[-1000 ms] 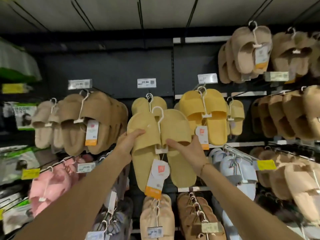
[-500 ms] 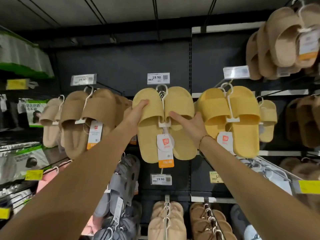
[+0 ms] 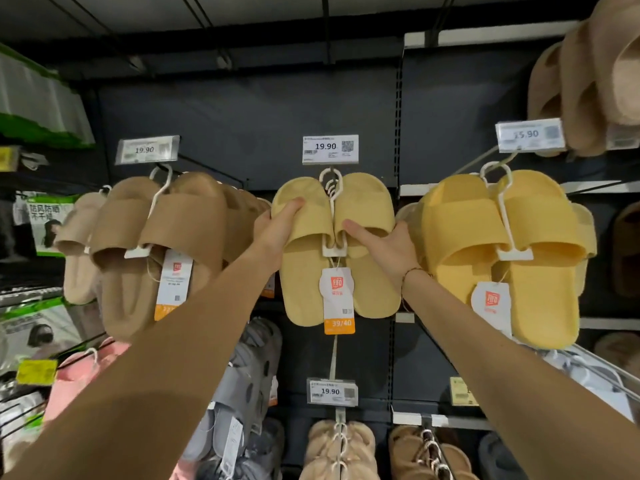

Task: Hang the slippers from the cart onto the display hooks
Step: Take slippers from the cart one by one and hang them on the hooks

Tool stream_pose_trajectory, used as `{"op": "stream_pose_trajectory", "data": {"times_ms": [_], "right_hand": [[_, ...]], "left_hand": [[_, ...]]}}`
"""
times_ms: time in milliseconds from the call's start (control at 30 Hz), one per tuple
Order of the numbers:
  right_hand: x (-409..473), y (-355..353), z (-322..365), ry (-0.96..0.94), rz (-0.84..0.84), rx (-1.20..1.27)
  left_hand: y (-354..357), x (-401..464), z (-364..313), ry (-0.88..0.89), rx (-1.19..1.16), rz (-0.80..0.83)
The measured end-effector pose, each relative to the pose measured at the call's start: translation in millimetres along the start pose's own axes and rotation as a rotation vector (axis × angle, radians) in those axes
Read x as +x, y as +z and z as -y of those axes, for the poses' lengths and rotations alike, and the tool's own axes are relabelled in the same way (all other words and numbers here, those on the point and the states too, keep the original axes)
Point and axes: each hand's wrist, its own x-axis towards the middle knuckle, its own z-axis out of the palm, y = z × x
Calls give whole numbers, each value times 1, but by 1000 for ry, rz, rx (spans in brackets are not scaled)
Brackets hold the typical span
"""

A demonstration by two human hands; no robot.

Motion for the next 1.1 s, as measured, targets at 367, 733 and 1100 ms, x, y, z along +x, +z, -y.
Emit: {"op": "stream_pose_trajectory", "data": {"times_ms": [367, 733, 1100], "right_hand": [[3, 18, -38, 118, -20, -4], [-113, -19, -30, 431, 725, -886], [-306, -180, -32, 761, 692, -981]], "left_hand": [[1, 28, 61, -15, 264, -60], [-26, -114, 67, -230, 1364, 508], [18, -286, 153, -241, 1387, 1082]]}}
